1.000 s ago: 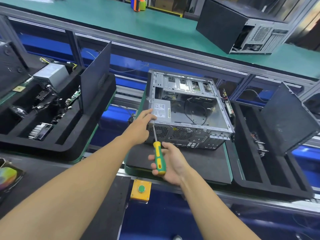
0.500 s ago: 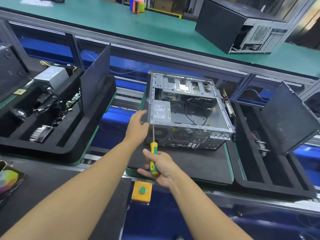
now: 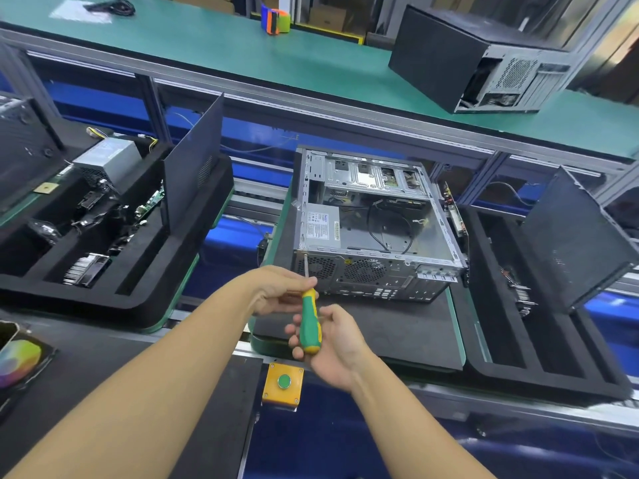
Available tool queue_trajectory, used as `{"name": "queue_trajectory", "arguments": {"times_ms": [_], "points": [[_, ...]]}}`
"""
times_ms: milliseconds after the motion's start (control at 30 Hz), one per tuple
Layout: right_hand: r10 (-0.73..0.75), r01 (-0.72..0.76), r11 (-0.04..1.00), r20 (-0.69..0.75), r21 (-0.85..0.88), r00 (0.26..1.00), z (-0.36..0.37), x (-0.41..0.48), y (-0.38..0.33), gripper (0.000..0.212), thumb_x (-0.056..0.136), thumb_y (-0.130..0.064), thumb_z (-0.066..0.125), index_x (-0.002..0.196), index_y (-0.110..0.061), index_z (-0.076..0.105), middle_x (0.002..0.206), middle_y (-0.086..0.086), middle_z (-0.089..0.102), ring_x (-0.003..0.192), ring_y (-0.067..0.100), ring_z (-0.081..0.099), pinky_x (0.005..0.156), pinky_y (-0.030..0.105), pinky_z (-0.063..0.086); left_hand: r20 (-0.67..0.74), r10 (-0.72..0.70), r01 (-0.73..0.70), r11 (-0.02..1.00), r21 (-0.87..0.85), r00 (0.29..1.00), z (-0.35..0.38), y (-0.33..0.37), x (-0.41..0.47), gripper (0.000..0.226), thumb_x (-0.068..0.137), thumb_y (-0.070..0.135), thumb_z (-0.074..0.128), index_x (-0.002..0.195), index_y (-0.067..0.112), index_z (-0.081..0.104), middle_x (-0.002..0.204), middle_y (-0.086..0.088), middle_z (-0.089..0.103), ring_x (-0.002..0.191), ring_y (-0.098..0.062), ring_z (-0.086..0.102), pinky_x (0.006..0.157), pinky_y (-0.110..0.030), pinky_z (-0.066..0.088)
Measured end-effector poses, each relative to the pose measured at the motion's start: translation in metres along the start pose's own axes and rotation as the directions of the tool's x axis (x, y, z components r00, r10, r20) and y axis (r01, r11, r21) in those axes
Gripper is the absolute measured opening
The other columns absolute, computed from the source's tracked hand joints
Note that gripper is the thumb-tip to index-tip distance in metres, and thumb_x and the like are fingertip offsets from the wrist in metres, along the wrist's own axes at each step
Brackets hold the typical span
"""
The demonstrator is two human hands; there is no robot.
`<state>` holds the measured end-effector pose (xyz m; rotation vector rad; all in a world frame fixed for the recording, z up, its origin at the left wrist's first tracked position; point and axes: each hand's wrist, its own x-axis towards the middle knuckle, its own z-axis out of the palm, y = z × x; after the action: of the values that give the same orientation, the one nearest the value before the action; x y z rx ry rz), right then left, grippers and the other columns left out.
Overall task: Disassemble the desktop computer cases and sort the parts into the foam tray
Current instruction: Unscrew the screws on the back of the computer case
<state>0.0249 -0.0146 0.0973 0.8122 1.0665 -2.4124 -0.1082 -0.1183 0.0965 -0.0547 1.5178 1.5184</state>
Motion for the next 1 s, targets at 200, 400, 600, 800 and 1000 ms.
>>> {"name": "queue_trajectory", "arguments": {"times_ms": [200,400,600,800,1000], "points": [[-0.081,0.083,0.993,0.035,-0.082,0.996,-0.008,-0.01,0.011,0.024,0.101,-0.03,0.054,0.107,-0.007,0.06,0.082,0.008,0.067,0.062,0.018,0.062,0.043,0.022,0.044,0.153,0.059,-0.03,0.983,-0.18,0.986,-0.002,-0.01,-0.01,0.036,0.102,0.022,0.054,0.131,-0.001,0.055,0.123,-0.016,0.07,0.112,-0.026,0.069,0.088,-0.035,0.059],[-0.173,0.141,0.962,-0.118,-0.235,0.978,0.009,-0.007,0.016,0.042,0.085,-0.038,0.077,0.108,-0.013,0.052,0.072,0.001,0.05,0.05,0.01,0.046,0.04,0.02,0.032,0.104,-0.021,0.016,0.998,0.056,0.994,0.007,-0.008,-0.015,0.027,0.082,0.027,0.078,0.095,0.005,0.068,0.074,-0.004,0.068,0.066,-0.012,0.068,0.071,-0.027,0.058],[-0.034,0.034,0.999,0.017,-0.033,0.999,0.005,-0.018,0.01,0.042,0.1,-0.044,0.042,0.111,-0.006,0.057,0.083,0.012,0.065,0.062,0.02,0.059,0.048,0.027,0.048,0.121,0.036,-0.012,0.981,-0.192,0.992,0.0,-0.013,-0.024,0.031,0.094,-0.003,0.06,0.126,-0.001,0.057,0.11,-0.018,0.074,0.095,-0.024,0.075,0.073,-0.034,0.06],[-0.172,0.167,0.981,-0.054,-0.096,0.984,0.01,-0.012,0.019,0.03,0.102,-0.032,0.056,0.113,-0.004,0.061,0.081,0.012,0.064,0.06,0.018,0.061,0.049,0.026,0.048,0.094,-0.025,0.023,1.0,0.019,0.995,0.01,-0.012,-0.031,0.036,0.09,0.036,0.07,0.11,0.007,0.066,0.086,-0.001,0.068,0.079,-0.013,0.062,0.067,-0.028,0.052],[-0.164,0.157,0.986,-0.131,-0.06,0.978,0.015,-0.008,0.017,0.051,0.083,-0.055,0.072,0.109,-0.013,0.061,0.076,0.003,0.051,0.052,0.014,0.048,0.043,0.025,0.036,0.05,0.056,-0.05,0.992,-0.118,0.997,0.009,-0.01,-0.031,0.02,0.091,0.011,0.07,0.108,0.0,0.067,0.087,-0.011,0.071,0.075,-0.017,0.067,0.072,-0.028,0.059]]}}
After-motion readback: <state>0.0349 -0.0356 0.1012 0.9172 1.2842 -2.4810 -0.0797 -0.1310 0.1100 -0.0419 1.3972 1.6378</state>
